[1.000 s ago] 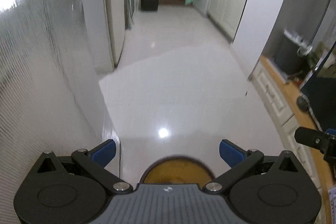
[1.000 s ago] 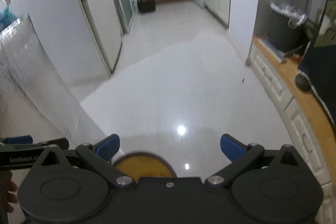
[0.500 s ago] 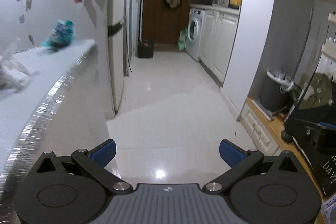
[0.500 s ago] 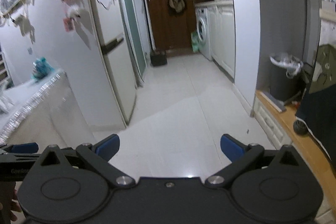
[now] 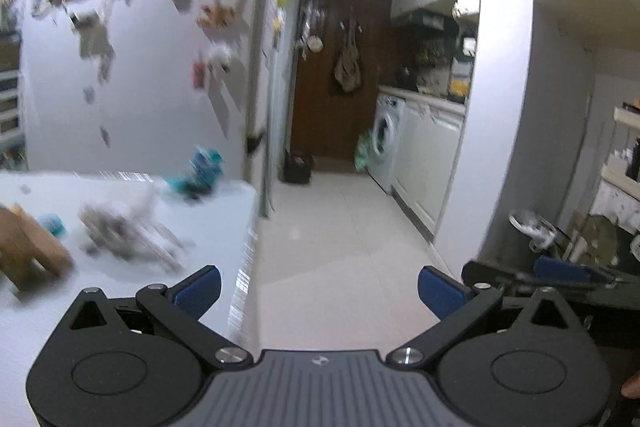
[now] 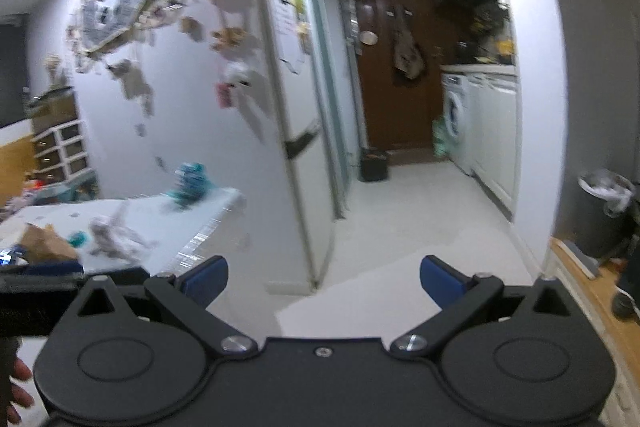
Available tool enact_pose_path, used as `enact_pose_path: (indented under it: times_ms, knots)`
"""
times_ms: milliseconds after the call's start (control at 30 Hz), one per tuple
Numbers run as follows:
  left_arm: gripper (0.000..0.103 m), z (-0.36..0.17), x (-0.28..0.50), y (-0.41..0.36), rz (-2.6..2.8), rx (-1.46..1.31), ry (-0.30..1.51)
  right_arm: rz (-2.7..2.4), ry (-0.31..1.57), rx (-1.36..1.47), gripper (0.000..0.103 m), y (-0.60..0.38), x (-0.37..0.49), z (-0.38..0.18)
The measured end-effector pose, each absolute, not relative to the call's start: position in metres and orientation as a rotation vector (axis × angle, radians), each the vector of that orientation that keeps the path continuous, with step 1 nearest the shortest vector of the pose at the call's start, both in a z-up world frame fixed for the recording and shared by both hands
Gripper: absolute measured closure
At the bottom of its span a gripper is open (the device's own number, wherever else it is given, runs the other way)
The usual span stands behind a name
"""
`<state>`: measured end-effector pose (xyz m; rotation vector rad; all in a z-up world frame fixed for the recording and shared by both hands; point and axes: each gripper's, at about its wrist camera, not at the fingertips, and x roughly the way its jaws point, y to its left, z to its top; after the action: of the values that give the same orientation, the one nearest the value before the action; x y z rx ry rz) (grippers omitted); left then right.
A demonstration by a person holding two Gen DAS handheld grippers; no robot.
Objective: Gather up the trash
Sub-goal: 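Grasp the brown cardboard with the left tool while the right tool grasps the white plastic bag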
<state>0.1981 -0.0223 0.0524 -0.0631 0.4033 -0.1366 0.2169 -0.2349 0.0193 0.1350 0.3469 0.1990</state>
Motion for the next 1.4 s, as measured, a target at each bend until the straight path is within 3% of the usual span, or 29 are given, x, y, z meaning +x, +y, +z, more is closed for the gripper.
enact_pose_path:
  times_ms: [333, 833, 1400]
  knots:
    - [0.000, 0.095, 0.203, 0.074, 0.036, -0.049, 0.316, 0.376, 0.305, 0.079, 0.000, -0.151, 0.238, 0.051]
    - [0.000, 0.051, 0.270, 0.219, 0.218, -0.153, 0.365, 0.520, 0.322, -0.015, 0.000, -0.067, 0.307, 0.063]
    - [0.000, 0.012, 0.296, 0.263, 0.003, -0.167, 0.441, 0.673, 0.477, -0.006, 0.000, 0.034, 0.400, 0.028]
